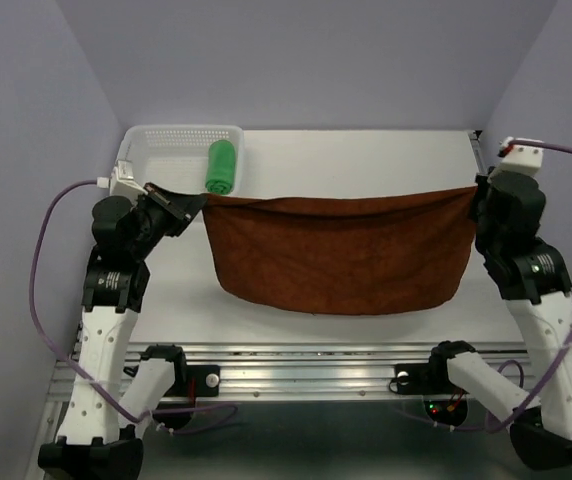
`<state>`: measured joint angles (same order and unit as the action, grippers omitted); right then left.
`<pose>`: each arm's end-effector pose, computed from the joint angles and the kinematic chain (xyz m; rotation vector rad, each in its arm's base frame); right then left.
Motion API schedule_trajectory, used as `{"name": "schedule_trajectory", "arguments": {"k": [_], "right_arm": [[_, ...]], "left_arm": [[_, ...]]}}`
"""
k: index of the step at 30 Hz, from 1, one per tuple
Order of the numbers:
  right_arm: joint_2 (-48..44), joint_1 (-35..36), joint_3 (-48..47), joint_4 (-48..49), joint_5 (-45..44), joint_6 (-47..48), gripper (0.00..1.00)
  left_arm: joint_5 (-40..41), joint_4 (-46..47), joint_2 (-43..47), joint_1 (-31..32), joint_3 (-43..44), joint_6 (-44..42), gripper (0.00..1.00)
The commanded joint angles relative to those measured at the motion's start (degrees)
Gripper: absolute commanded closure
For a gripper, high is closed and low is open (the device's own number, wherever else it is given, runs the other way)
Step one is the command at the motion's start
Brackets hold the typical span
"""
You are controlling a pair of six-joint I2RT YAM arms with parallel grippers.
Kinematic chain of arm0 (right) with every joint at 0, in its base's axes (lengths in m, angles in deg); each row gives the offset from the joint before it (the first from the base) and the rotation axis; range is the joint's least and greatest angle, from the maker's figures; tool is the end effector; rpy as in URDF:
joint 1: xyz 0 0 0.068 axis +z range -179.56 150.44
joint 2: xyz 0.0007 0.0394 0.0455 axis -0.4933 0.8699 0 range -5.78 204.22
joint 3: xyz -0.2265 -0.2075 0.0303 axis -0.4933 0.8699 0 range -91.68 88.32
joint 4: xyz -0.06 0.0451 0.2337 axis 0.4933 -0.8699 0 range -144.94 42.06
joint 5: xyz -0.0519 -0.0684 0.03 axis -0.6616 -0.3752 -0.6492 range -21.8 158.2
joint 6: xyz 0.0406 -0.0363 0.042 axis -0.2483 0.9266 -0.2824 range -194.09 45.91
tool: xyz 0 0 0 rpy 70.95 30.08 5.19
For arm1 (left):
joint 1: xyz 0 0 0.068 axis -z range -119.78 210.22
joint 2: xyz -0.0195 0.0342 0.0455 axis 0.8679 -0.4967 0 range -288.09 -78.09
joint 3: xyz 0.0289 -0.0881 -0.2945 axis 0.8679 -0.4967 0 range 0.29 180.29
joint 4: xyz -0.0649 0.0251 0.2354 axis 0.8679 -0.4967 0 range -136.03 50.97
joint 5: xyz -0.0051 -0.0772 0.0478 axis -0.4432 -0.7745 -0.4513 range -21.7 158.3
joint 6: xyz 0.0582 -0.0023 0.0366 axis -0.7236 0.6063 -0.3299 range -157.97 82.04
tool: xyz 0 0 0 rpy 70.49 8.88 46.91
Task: Roll the towels
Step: Flatten the towel, then fold the towel
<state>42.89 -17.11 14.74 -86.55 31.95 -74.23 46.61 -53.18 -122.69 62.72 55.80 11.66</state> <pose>0.1224 -0.0065 0.4617 0.2561 1.7629 -0.4127 0.1425 -0.0269 0.4197 -0.3958 1.6741 -0.9941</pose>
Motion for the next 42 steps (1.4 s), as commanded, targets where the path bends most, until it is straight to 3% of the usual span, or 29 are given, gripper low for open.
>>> {"name": "schedule_trajectory", "arguments": {"k": [1,5,9,19,27,32,42], "right_arm": [[9.41,-1.01,5.81,3.61,-1.11,-1.62,0.98],[21.08,-6.18,10.47,11.34,7.65,-0.56,0.99],[32.07,-10.77,8.99,17.94,10.32,1.79,0.99],[42.91,-14.2,6.08,27.1,12.97,8.05,0.99],[35.03,-14.21,13.02,26.48,11.2,5.33,0.98],[32.73,-14.21,15.74,19.81,10.06,2.61,0.96],[22.19,-14.21,26.11,19.45,9.18,0.23,0.94]], "left_arm": [[3.91,6.94,-6.19,2.14,-6.1,2.05,1.0],[13.07,11.33,-16.46,10.84,-6.47,2.32,1.0],[13.61,11.87,-32.87,12.44,-0.68,1.18,1.0],[16.25,15.12,-43.2,12.61,6.19,1.79,1.0],[14.84,14.94,-40.49,12.61,0.93,1.88,1.0],[14.93,14.77,-37.41,12.53,-3.46,1.0,1.0],[11.5,15.21,-31.35,12.61,-12.52,1.09,1.0]]}}
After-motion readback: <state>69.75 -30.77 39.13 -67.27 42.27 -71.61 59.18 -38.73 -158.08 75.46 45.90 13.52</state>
